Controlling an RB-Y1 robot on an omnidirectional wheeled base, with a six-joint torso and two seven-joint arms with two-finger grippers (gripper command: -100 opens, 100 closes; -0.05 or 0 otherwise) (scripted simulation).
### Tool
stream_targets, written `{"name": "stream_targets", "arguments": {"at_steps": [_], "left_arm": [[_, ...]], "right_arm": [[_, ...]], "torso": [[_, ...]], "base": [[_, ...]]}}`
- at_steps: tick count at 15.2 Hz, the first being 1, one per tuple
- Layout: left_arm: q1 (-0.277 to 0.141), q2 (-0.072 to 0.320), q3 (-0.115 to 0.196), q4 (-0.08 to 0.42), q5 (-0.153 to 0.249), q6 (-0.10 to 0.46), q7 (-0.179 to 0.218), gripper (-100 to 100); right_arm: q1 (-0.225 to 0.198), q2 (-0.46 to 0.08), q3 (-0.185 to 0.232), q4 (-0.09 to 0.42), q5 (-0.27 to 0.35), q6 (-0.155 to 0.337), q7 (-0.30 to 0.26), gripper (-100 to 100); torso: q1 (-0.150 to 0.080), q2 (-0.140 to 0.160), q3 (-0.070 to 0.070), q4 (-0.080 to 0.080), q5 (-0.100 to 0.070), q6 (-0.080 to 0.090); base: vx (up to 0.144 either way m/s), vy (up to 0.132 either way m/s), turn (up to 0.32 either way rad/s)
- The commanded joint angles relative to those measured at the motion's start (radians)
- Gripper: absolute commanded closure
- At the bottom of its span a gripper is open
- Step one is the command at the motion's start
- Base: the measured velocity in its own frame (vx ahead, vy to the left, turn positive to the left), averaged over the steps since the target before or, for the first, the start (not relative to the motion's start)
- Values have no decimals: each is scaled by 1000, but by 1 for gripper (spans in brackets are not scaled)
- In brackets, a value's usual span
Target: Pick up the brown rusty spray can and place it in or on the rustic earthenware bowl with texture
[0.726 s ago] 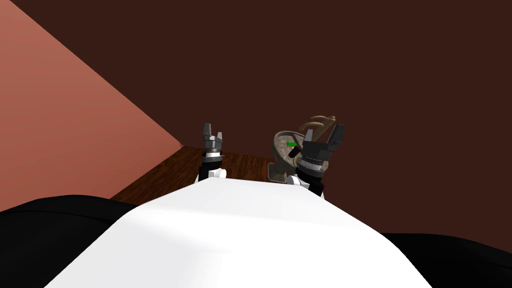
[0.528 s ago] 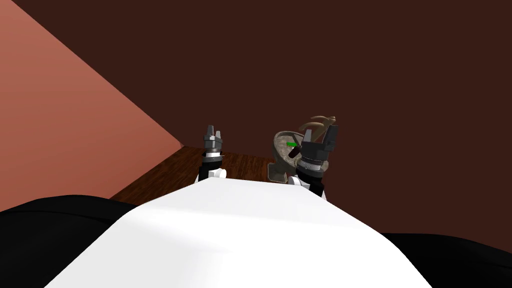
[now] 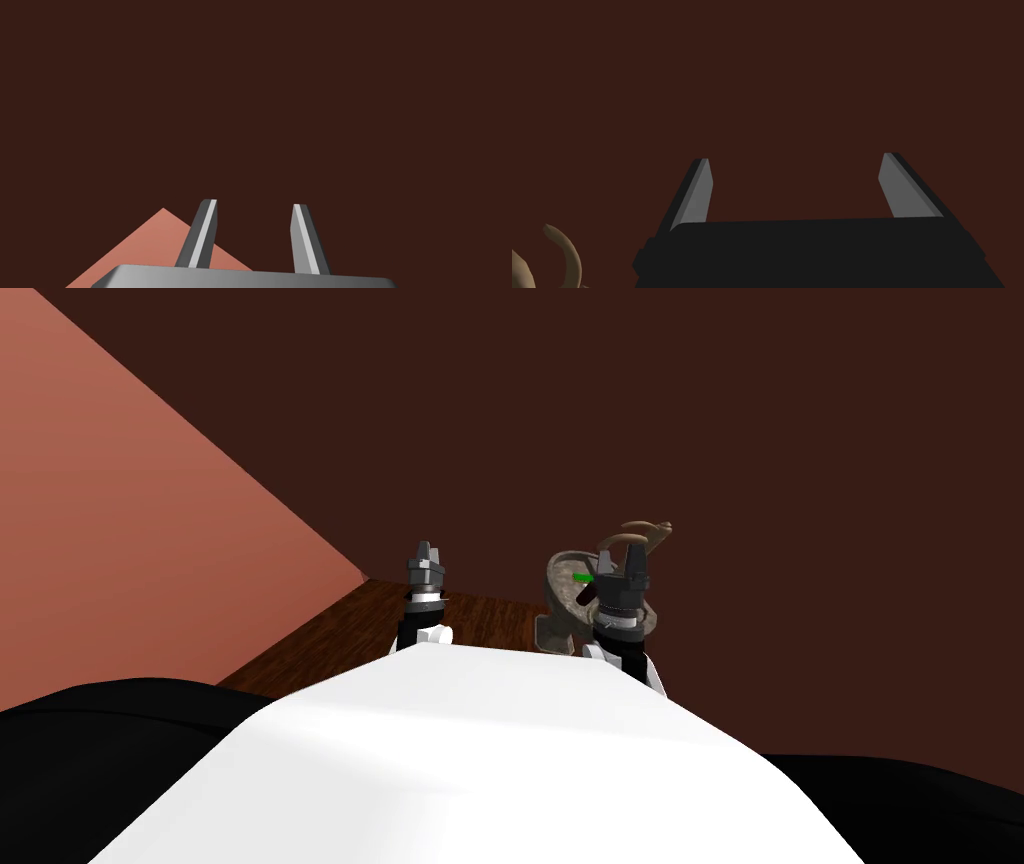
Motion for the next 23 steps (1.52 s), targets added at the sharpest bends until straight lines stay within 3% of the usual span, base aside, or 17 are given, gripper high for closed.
{"name": "stream_targets", "arguments": {"at_steps": [1,16,23], "left_arm": [[0,0,0,0,0,0,0,0],[0,0,0,0,0,0,0,0],[0,0,0,0,0,0,0,0]], "right_arm": [[2,-31,-2,3,13,4,3,-100],[-15,-331,-29,107,196,36,48,-100],[-22,-441,-40,155,283,51,69,-100]], "torso": [[0,0,0,0,0,0],[-2,0,0,0,0,0],[-3,-1,-1,0,-1,0]], "base": [[17,-34,30],[15,-50,47],[19,-62,60]]}}
